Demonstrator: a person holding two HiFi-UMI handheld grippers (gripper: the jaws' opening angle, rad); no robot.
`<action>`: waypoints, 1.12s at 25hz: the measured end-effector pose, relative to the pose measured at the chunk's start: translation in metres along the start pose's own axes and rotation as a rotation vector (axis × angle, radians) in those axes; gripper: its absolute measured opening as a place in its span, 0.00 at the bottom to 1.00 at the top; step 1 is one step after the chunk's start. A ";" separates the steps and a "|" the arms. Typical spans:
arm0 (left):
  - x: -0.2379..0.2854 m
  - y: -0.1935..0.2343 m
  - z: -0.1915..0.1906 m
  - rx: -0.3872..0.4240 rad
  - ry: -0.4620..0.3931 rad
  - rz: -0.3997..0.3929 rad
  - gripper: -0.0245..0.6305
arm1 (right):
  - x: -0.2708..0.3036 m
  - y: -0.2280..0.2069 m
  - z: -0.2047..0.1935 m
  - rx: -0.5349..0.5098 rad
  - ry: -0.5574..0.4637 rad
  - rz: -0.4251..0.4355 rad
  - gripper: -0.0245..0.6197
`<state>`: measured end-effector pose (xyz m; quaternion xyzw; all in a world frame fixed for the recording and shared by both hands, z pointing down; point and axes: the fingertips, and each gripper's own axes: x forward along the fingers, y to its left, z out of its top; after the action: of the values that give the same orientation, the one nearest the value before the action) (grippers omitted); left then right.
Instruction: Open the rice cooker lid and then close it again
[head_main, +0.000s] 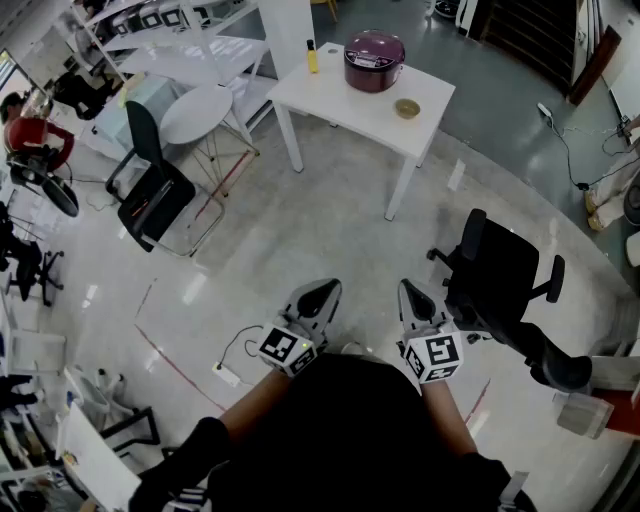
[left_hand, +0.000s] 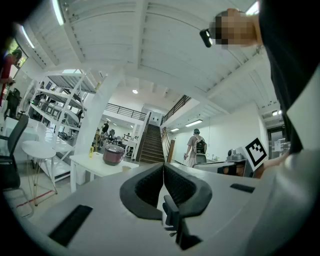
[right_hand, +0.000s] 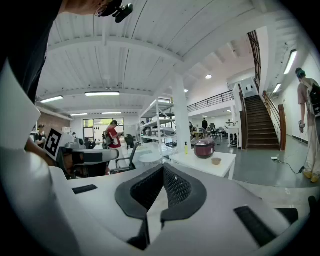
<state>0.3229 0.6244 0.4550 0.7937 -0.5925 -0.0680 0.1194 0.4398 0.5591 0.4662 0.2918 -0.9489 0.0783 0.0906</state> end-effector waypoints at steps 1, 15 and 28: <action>0.002 0.002 0.001 0.002 -0.001 0.002 0.04 | 0.002 -0.001 0.002 -0.001 -0.002 0.000 0.04; 0.012 0.014 0.004 -0.002 0.000 0.006 0.04 | 0.010 -0.010 0.009 0.027 -0.032 0.005 0.04; 0.001 0.031 0.003 -0.024 -0.043 0.043 0.38 | -0.001 -0.037 0.007 0.055 -0.035 -0.105 0.38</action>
<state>0.2935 0.6151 0.4607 0.7777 -0.6110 -0.0897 0.1175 0.4604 0.5277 0.4624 0.3450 -0.9312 0.0945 0.0697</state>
